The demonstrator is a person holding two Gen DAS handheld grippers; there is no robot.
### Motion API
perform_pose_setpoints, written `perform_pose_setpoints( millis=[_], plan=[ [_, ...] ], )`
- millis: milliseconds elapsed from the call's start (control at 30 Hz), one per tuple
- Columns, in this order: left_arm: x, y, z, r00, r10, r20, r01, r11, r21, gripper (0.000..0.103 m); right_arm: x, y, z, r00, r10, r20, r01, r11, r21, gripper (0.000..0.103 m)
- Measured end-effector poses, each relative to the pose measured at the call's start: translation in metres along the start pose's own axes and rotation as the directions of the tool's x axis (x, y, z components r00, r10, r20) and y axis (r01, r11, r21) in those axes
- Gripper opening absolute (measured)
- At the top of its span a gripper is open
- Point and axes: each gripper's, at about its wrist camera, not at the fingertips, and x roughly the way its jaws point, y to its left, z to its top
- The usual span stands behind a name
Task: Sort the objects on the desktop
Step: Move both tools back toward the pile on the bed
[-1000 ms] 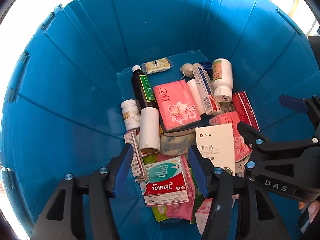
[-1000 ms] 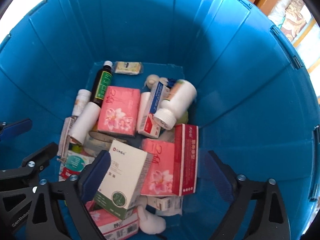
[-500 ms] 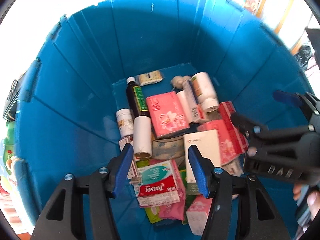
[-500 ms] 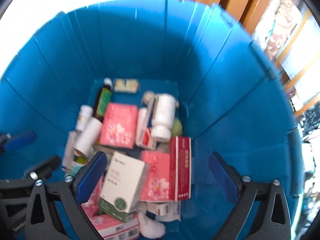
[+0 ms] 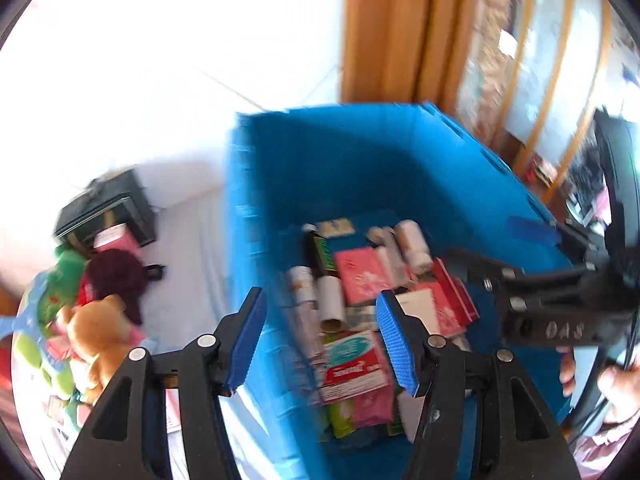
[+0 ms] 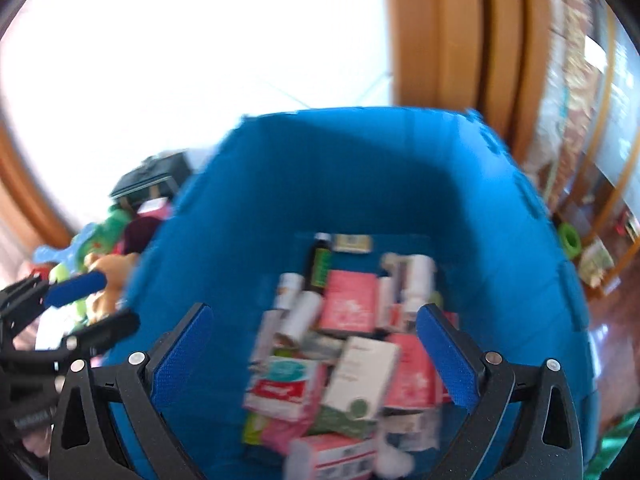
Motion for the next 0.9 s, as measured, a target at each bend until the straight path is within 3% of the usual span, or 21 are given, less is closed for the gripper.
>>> perform_pose_setpoints(
  millis=[200,367,500,533,633,800,900],
  plan=[
    [-0.045,0.070,-0.042,0.988,0.120,0.100,-0.109,0.988,-0.112,0.056,-0.019,0.087,-0.009,0.993,0.100,0.059,-0.095,0.991,-0.090,0.103],
    [-0.065,0.142,-0.094,0.971,0.215,0.103,-0.188,0.957,-0.223,0.056,-0.019,0.168,-0.026,0.981,0.183,0.067,-0.169,0.970,-0.173,0.103],
    [-0.069,0.204,-0.142,0.951,0.306,0.048,-0.273,0.903,-0.332,0.056,0.002,0.227,-0.041,0.969,0.245,0.015,-0.235,0.944,-0.231,0.103],
    [-0.069,0.220,-0.156,0.932,0.353,0.081,-0.299,0.877,-0.375,0.056,0.011,0.241,-0.046,0.967,0.255,-0.007,-0.250,0.940,-0.231,0.103],
    [-0.064,0.261,-0.198,0.920,0.391,0.004,-0.348,0.823,-0.449,0.056,0.043,0.277,-0.062,0.959,0.273,-0.081,-0.285,0.931,-0.227,0.103],
    [-0.046,0.306,-0.264,0.903,0.416,-0.104,-0.405,0.747,-0.527,0.056,0.104,0.313,-0.099,0.951,0.232,-0.203,-0.273,0.940,-0.205,0.103],
    [-0.027,0.318,-0.294,0.907,0.399,-0.137,-0.402,0.717,-0.569,0.056,0.144,0.318,-0.122,0.942,0.187,-0.279,-0.240,0.955,-0.172,0.103]
  ],
)
